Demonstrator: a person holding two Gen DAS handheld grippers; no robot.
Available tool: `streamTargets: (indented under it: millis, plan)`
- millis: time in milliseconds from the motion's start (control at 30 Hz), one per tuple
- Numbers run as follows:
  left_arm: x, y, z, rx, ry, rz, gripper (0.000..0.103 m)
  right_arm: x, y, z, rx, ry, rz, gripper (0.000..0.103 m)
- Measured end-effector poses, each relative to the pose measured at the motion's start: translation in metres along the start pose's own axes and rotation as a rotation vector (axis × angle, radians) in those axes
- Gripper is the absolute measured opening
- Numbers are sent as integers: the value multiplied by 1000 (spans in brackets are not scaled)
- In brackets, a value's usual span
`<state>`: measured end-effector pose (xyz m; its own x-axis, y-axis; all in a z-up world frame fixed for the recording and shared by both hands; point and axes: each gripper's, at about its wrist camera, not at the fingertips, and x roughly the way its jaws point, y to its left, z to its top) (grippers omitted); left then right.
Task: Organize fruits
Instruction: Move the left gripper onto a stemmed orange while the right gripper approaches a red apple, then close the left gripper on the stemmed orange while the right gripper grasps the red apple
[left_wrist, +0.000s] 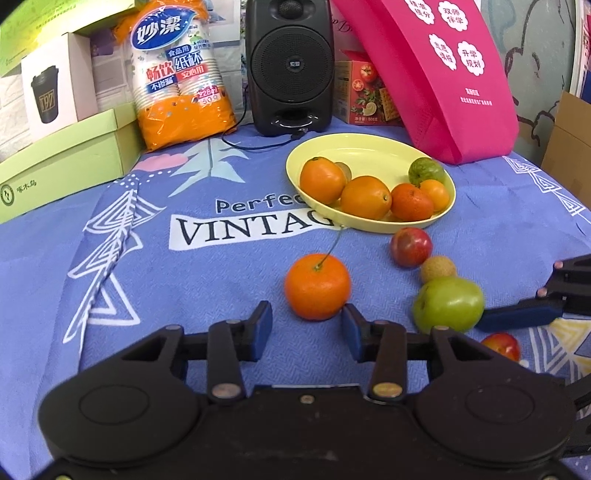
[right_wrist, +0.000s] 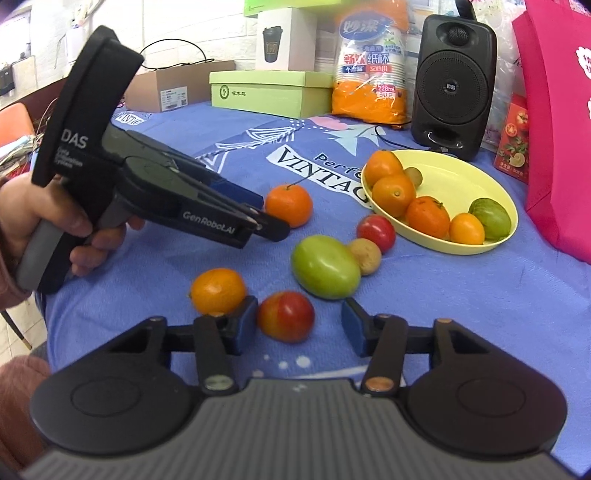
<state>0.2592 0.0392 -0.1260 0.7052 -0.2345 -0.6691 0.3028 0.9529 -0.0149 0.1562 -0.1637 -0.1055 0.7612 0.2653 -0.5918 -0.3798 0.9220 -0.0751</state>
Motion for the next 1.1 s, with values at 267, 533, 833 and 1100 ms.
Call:
streamTargets:
  millis: [267, 533, 833, 1100]
  plan:
    - [21, -2, 13, -11, -11, -14, 43, -6, 1, -4, 0, -2, 15, 31]
    - [17, -2, 12, -18, -11, -17, 37, -15, 0, -8, 6, -6, 9, 31]
    - [-18, -6, 6, -27, -33, -25, 37, -27, -2, -13, 10, -14, -18, 30]
    - [-65, -16, 23, 12, -119, -45, 37, -45, -15, -11, 26, -48, -71, 30]
